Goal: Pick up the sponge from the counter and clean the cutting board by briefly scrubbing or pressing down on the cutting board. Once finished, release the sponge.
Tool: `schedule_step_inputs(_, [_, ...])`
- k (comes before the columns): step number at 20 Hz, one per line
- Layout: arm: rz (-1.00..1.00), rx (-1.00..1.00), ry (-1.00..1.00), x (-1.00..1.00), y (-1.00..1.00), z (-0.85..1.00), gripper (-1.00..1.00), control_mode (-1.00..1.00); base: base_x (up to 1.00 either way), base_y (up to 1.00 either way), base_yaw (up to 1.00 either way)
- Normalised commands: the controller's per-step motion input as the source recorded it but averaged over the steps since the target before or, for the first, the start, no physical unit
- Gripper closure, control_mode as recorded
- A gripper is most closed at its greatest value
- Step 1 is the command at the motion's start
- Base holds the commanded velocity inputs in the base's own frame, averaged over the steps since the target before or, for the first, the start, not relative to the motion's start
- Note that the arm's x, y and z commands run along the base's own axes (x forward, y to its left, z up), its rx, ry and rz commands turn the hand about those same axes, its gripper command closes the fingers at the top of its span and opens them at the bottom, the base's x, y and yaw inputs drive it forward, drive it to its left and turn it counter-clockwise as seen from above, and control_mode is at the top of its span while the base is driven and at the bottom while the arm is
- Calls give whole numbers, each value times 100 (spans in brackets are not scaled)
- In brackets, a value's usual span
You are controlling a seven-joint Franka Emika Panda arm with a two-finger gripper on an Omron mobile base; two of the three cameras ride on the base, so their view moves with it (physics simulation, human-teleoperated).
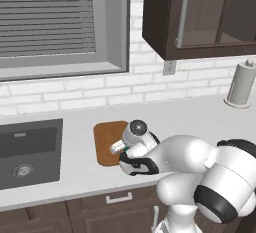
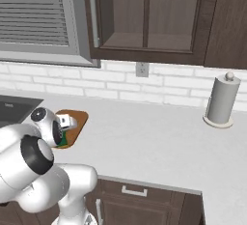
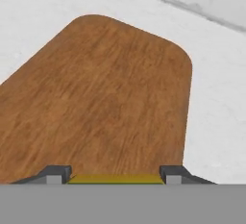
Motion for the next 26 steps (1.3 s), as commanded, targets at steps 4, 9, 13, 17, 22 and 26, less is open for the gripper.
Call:
schedule_step_inputs(4, [0, 4, -11, 7, 0, -8, 100, -100, 0, 0, 0])
schedule_step_inputs(9, [0, 5, -9, 12, 0, -7, 100, -100, 0, 0, 0])
schedule_step_inputs(13, [0, 6, -7, 14, 0, -12, 100, -100, 0, 0, 0])
schedule_step_inputs(17, [0, 6, -5, 16, -4, -13, 100, -100, 0, 0, 0])
schedule_step_inputs(22, [0, 4, -3, 19, -7, -9, 100, -100, 0, 0, 0])
schedule_step_inputs(26, [0, 1, -3, 19, -9, -8, 100, -100, 0, 0, 0])
